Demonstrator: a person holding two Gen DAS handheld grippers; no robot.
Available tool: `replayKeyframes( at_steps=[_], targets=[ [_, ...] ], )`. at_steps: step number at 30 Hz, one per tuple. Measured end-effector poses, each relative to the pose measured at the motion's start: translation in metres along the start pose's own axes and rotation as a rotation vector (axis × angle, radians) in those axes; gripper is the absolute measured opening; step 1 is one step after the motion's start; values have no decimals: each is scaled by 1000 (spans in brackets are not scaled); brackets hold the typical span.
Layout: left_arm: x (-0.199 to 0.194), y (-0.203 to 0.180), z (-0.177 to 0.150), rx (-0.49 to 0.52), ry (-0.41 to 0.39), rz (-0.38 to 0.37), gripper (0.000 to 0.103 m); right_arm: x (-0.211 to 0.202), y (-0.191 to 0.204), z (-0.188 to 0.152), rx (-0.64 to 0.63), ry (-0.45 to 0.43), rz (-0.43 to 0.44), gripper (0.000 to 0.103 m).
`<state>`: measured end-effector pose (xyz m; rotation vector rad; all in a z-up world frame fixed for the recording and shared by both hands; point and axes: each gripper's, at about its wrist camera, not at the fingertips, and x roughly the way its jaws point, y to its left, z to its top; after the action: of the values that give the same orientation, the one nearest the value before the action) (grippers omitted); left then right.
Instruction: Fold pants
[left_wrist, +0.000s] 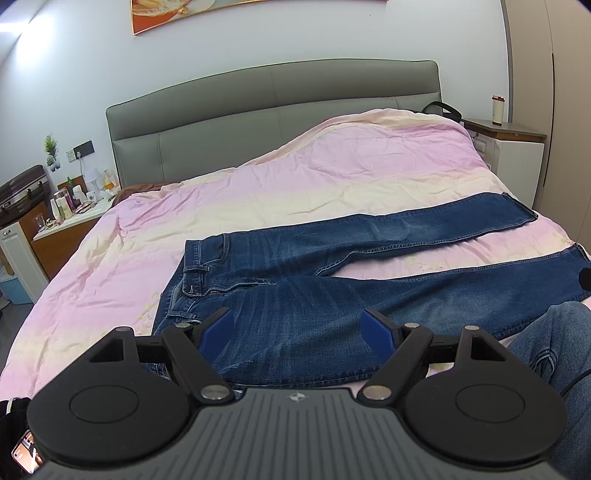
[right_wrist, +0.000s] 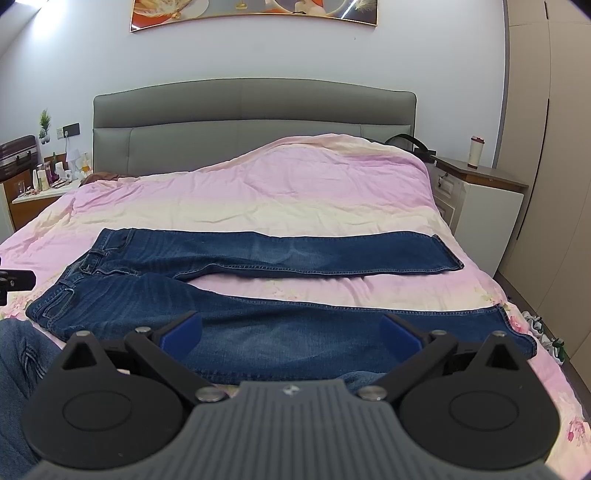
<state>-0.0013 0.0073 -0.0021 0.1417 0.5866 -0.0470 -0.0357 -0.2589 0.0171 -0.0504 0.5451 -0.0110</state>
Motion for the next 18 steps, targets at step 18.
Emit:
replayKeyframes(
  at_steps=[18],
  targets=[
    [61,28,6,286,-23,-27,82,74,-62,13,-183,5,45,98]
  ],
)
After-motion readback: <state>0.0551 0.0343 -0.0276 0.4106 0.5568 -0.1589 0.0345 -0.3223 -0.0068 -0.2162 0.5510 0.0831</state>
